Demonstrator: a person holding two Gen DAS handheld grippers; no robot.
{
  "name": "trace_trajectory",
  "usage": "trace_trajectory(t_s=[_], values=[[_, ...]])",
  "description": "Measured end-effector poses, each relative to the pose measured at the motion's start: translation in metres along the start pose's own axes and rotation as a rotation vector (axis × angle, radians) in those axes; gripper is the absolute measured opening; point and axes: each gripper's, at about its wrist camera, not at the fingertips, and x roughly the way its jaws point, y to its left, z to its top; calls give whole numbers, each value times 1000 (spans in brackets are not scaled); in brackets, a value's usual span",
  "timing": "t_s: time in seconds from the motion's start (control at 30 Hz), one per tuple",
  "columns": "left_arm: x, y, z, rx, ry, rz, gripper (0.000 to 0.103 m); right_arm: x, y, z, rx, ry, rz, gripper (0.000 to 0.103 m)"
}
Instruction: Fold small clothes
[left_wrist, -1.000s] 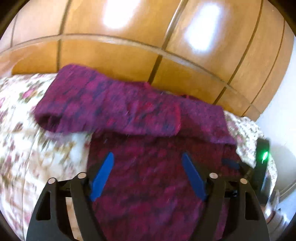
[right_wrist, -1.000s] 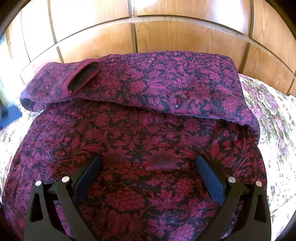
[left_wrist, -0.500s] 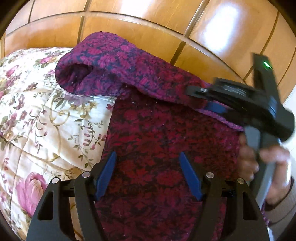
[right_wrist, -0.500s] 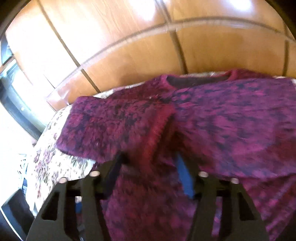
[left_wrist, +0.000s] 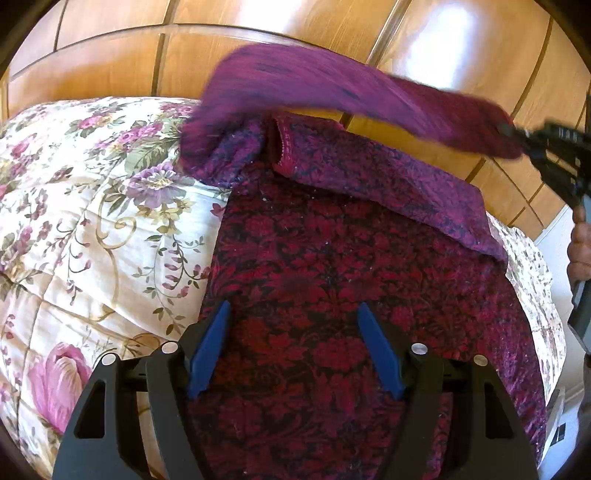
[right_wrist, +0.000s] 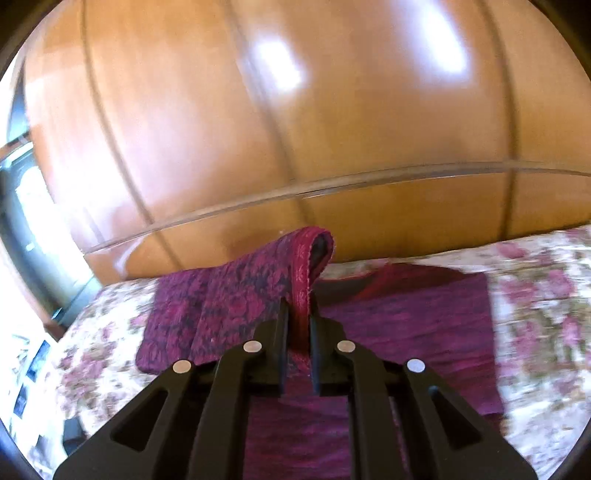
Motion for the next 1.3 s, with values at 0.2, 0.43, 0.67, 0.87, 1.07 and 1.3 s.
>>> trace_trajectory(t_s=[0.2, 0.43, 0.67, 0.87, 1.07, 1.3], values=[[2, -2, 0, 7, 4, 8, 70, 20, -79, -20, 88, 94, -196, 8], [0, -5, 3, 8, 12, 8, 70, 42, -98, -44, 118, 165, -256, 9], [-40, 4, 44, -16, -85, -18, 70, 21, -88, -26, 61, 86, -260, 44], [-42, 10, 99, 5, -189, 42, 69, 26, -53, -19, -19, 70, -166, 52], [-11, -3, 148, 58, -188, 36, 48, 67, -40, -25, -89, 127, -190, 56], [55, -27, 182, 97, -106, 38, 45, 102, -69, -48, -143, 198, -295, 56]])
